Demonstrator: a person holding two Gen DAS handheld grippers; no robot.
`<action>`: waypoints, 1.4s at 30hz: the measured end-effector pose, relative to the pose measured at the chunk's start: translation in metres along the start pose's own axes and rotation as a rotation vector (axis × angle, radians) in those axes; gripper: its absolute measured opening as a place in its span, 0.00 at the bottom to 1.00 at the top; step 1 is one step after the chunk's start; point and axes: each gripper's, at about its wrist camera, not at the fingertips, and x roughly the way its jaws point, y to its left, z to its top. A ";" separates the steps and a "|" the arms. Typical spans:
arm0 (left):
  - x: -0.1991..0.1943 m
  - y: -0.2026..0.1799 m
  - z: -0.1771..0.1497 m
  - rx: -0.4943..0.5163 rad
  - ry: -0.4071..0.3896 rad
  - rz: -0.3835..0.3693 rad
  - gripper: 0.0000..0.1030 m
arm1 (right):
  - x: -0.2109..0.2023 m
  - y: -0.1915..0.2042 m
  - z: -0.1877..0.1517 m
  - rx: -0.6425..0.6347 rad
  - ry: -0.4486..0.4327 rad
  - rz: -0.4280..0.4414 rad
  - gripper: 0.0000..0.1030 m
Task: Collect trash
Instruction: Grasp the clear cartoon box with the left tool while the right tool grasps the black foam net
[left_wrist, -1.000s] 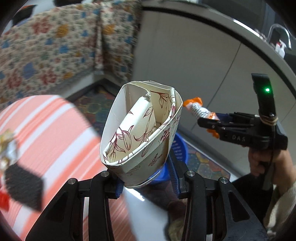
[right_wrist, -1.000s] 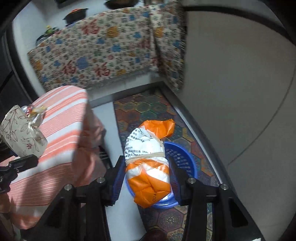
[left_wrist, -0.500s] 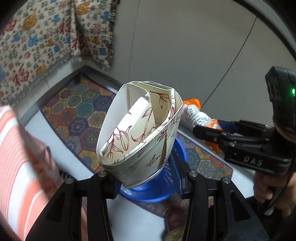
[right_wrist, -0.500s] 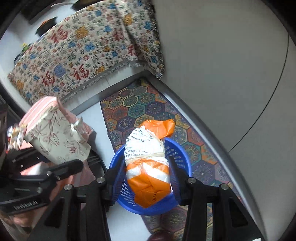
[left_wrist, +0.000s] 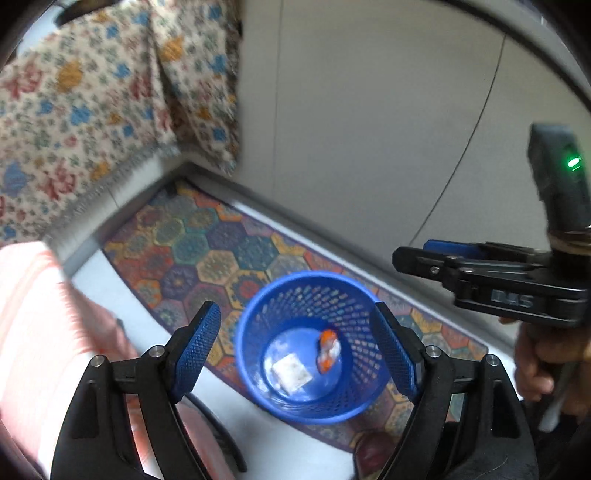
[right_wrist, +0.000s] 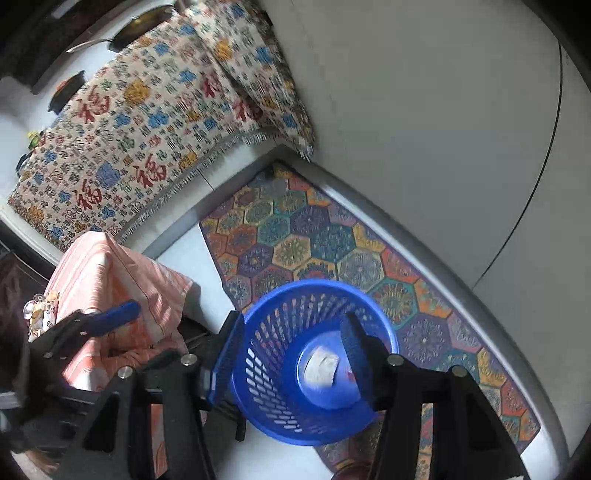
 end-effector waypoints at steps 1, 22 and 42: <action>-0.016 0.004 -0.004 -0.009 -0.020 0.011 0.85 | -0.007 0.006 -0.001 -0.026 -0.027 -0.011 0.54; -0.223 0.194 -0.218 -0.313 -0.019 0.496 0.94 | -0.070 0.293 -0.130 -0.638 -0.101 0.302 0.58; -0.251 0.324 -0.306 -0.734 0.046 0.635 1.00 | 0.003 0.372 -0.170 -0.811 0.078 0.198 0.80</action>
